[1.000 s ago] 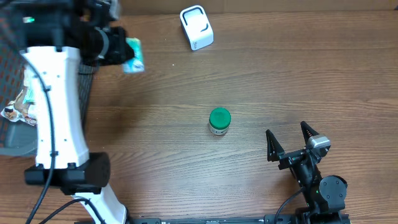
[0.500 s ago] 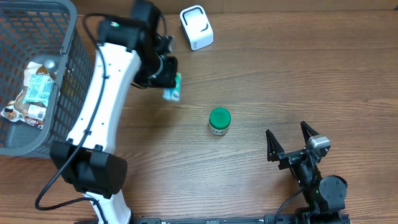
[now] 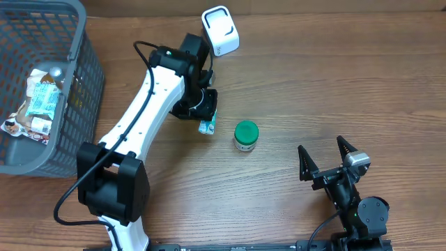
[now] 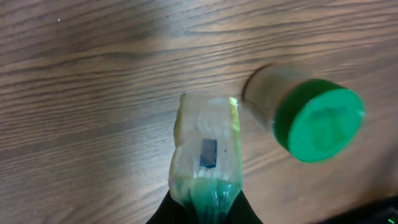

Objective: Scan the item barcode
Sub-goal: 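Carry the tissue pack to the scanner and hold its barcode there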

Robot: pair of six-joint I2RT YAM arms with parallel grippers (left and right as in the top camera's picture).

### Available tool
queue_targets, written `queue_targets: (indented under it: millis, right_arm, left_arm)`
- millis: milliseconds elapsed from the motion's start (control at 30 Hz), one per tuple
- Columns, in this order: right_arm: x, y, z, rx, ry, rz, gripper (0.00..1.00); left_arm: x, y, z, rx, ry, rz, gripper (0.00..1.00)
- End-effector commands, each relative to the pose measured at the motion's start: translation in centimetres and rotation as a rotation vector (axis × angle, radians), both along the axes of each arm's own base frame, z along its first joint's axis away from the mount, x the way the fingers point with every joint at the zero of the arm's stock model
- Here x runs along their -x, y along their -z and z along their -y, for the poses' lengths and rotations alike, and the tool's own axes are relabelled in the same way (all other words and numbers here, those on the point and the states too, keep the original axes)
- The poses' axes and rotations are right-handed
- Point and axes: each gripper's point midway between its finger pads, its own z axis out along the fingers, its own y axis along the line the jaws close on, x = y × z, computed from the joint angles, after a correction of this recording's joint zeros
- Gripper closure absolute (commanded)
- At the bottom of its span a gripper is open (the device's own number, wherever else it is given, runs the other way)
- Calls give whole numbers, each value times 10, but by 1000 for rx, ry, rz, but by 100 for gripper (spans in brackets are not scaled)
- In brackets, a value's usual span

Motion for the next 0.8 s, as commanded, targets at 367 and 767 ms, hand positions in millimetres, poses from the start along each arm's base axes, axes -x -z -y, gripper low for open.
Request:
queue_targets:
  millis: [367,767]
  right_arm:
    - [-1,2,2,0,10,2,0]
    - [-1,2,2,0,10,2,0]
  left_arm:
    - [9,36,-9,-64,-27,-32,96]
    - [14,46,-5,-90,-3,-25,96]
